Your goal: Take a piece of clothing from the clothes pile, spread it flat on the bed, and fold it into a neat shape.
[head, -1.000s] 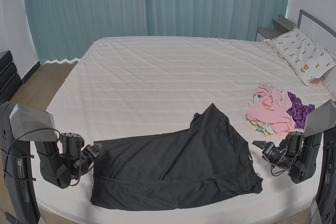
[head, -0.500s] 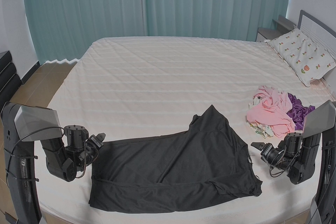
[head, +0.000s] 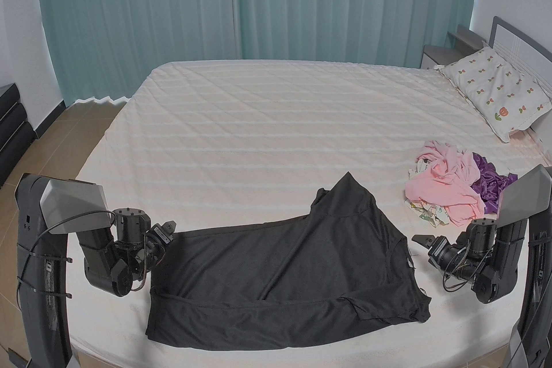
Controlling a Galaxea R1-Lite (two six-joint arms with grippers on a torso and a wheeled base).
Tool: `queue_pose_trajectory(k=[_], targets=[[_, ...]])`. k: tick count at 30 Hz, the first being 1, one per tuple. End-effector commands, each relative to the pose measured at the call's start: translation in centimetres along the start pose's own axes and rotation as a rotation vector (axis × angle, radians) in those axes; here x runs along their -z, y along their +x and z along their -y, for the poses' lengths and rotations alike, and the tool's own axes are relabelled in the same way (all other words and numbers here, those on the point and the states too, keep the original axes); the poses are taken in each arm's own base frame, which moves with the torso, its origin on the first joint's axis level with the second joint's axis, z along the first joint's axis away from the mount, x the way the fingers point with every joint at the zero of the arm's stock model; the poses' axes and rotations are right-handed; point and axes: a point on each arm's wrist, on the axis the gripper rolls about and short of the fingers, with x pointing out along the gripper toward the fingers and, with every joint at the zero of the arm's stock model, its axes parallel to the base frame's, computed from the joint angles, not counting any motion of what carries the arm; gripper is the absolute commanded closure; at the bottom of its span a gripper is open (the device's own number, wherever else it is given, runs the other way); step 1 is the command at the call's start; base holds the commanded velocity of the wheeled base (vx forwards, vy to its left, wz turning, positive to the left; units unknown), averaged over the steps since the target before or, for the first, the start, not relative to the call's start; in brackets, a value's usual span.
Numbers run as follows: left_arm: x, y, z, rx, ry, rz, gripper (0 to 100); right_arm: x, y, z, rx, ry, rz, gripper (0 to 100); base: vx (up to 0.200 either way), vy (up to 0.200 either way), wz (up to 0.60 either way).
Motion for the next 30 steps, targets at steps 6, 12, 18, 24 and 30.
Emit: queue_pose_trajectory(k=[6,12,18,24,30], targets=[[0.6,0.2,-0.3,-0.011,0.005,-0.016,0,0.1,0.1,-0.2,-0.010,-0.005,0.001,0,0.000,0.000,0.00],[0.7,0.6,-0.6,-0.024,0.003,-0.010,100,0.1,0.0,-0.1,-0.009,-0.005,0.000,0,0.000,0.000,0.00],[0.5,1.1,-0.7,-0.053,-0.004,0.036,100,0.2,0.0,-0.1,-0.007,-0.004,-0.002,0,0.000,0.000,0.00],[0.3,1.3,-0.6,-0.061,-0.007,0.054,100,0.2,0.0,-0.1,-0.007,-0.005,-0.003,0,0.000,0.000,0.00],[-0.3,1.6,-0.7,-0.057,-0.024,0.075,100,0.1,0.0,-0.1,-0.009,-0.005,0.000,0,0.000,0.000,0.00]])
